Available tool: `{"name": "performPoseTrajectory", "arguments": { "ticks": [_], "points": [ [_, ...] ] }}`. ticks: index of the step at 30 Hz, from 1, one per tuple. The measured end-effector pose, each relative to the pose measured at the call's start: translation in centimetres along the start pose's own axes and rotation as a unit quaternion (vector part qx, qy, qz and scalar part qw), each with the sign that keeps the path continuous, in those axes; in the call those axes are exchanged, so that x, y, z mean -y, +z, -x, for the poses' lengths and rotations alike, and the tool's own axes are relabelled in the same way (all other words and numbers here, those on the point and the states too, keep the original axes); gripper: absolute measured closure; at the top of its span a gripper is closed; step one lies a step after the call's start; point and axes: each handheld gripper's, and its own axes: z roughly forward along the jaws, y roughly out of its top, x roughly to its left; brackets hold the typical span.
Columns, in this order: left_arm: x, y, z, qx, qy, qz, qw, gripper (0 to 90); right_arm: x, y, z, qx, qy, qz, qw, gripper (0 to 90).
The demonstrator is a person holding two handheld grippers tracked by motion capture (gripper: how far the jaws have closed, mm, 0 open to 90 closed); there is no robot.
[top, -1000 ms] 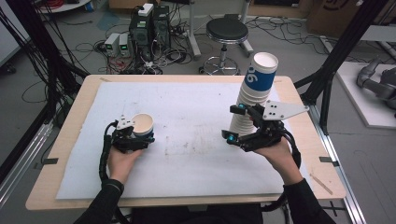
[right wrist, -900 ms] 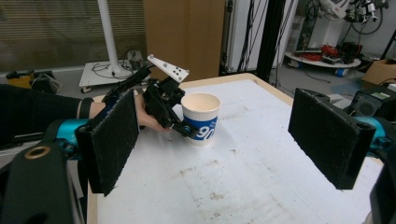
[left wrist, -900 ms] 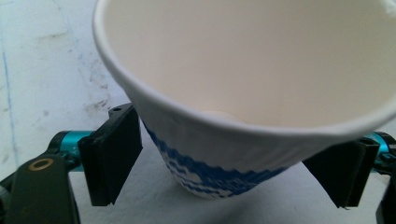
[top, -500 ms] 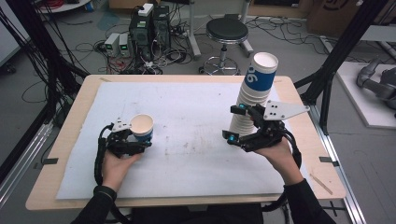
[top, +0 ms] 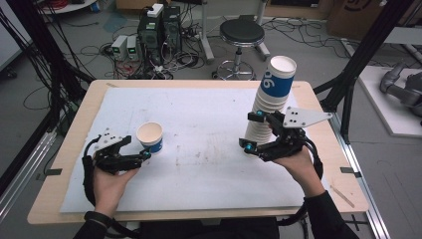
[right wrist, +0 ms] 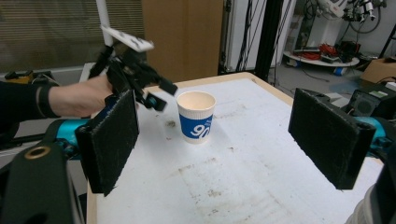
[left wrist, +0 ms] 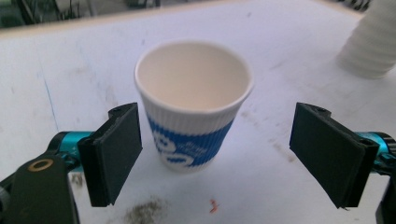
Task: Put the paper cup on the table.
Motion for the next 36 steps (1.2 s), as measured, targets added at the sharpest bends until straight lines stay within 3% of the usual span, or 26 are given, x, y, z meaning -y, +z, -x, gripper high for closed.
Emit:
{"name": "performPoseTrajectory", "arguments": {
  "ticks": [2, 4, 5, 7, 8, 15, 18, 21, 24, 29, 36],
  "points": [
    [-1.0, -0.7, 0.6, 0.016, 0.014, 0.018, 0.9996, 16.7, 0.0, -0.1, 0.0, 0.001, -0.004, 0.0, 1.0, 16.4],
    [-1.9, -1.3, 1.3, 0.046, 0.021, 0.052, 0.9973, 16.9, 0.0, -0.3, -0.1, -0.001, -0.004, -0.002, 1.0, 16.4],
    [-2.4, -1.5, 1.6, 0.071, 0.023, 0.069, 0.9948, 17.6, 0.0, -0.3, -0.2, -0.001, -0.005, -0.003, 1.0, 16.4],
    [-3.4, -1.7, 2.3, 0.118, 0.016, 0.103, 0.9876, 22.0, -0.1, -0.3, -0.3, -0.001, -0.006, -0.004, 1.0, 16.4],
    [-4.0, -1.7, 2.6, 0.134, 0.016, 0.109, 0.9848, 22.1, -0.1, -0.4, -0.3, -0.002, -0.007, -0.004, 1.0, 16.4],
    [-7.2, -0.3, 6.0, 0.208, 0.076, 0.101, 0.9699, 22.1, -0.1, -0.5, -0.2, -0.005, -0.005, -0.002, 1.0, 16.4],
    [-7.6, 0.3, 6.7, 0.228, 0.091, 0.106, 0.9637, 22.1, -0.1, -0.6, -0.2, -0.005, -0.005, -0.004, 1.0, 16.4],
    [-7.8, 0.8, 7.2, 0.237, 0.096, 0.116, 0.9598, 21.4, -0.1, -0.6, -0.1, -0.003, -0.005, -0.005, 1.0, 16.4],
    [-8.1, 1.3, 7.4, 0.251, 0.095, 0.116, 0.9563, 21.3, 0.0, -0.5, -0.1, -0.002, -0.004, -0.01, 0.9999, 16.4],
    [-8.4, 1.3, 7.8, 0.261, 0.1, 0.1, 0.9548, 21.3, 0.0, -0.5, 0.1, 0.001, -0.003, -0.01, 0.9999, 16.4],
    [-8.6, 1.3, 8.0, 0.267, 0.102, 0.1, 0.9531, 21.3, 0.1, -0.5, -0.1, 0.004, -0.004, -0.017, 0.9998, 16.4]
  ]
}}
